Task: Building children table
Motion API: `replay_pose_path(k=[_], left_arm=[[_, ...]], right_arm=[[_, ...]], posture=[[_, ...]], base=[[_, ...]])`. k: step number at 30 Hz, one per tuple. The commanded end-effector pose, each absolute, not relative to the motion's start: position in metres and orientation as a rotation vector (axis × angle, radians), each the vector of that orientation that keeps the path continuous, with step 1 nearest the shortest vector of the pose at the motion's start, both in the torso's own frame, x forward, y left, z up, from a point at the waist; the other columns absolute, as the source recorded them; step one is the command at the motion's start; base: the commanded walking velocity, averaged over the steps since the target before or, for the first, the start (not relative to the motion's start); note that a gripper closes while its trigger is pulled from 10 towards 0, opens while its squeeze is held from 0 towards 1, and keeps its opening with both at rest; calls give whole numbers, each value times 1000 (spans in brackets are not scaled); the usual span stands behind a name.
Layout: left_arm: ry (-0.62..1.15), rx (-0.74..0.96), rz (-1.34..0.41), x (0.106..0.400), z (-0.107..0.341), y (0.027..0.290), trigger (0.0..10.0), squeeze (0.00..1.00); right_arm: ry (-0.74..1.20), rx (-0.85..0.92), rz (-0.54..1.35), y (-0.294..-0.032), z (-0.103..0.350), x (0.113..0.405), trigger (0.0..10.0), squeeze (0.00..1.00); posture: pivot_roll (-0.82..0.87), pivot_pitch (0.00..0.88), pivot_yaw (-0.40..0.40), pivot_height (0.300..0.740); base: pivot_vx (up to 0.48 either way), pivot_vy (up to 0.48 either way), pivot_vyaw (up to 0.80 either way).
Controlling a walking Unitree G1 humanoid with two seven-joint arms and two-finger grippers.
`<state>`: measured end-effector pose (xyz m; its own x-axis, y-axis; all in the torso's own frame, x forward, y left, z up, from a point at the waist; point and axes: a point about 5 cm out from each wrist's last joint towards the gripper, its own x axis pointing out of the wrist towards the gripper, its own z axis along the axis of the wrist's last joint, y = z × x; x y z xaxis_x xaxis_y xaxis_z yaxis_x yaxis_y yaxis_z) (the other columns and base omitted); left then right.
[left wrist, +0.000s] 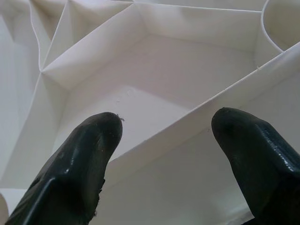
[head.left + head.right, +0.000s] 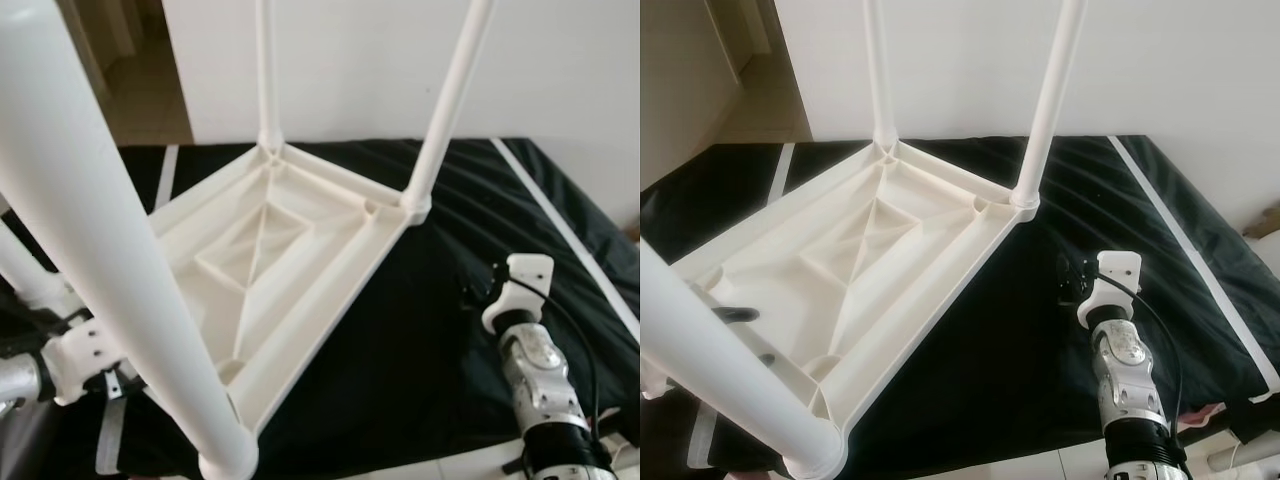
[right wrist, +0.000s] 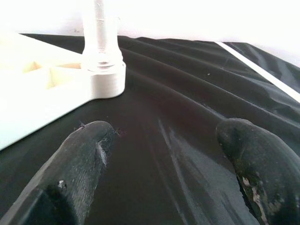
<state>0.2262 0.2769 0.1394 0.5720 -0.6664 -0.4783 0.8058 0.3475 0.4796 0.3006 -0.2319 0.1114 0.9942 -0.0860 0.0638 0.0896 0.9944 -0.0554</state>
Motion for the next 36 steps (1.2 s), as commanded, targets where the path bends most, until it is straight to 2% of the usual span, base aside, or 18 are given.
replay_pose_path(k=[1, 10, 11, 13, 20, 26, 27, 36], left_arm=[[295, 746, -985, 220, 130, 285, 10000, 0], [219, 716, -1036, 222, 122, 255, 10000, 0], [205, 693, -1057, 223, 120, 246, 10000, 0], [205, 693, -1057, 223, 120, 246, 10000, 0], [148, 616, -1157, 221, 111, 199, 10000, 0], [134, 595, -1174, 222, 111, 188, 10000, 0], [120, 575, -1191, 226, 109, 170, 10000, 0], [102, 551, -1179, 241, 103, 126, 10000, 0]], right_arm=[[-57, -55, -93, -233, 111, 303, 10000, 0], [-66, -55, -86, -230, 115, 306, 10000, 0], [-70, -55, -87, -230, 116, 307, 10000, 0], [-70, -55, -87, -230, 116, 307, 10000, 0], [-89, -56, -91, -230, 124, 313, 10000, 0], [-95, -55, -92, -228, 126, 315, 10000, 0], [-84, -59, -103, -227, 127, 320, 10000, 0], [54, -91, -139, -210, 115, 338, 10000, 0]], posture=[[85, 0, -48, 740], [78, 0, -44, 740], [75, 0, -42, 740], [75, 0, -42, 740], [60, 5, -30, 740], [49, 13, -23, 740], [42, 20, -17, 740], [40, 25, -10, 740]], base=[[0, 0, 0], [0, 0, 0], [0, 0, 0], [0, 0, 0], [0, 0, 0], [0, 0, 0], [0, 0, 0], [0, 0, 0]])
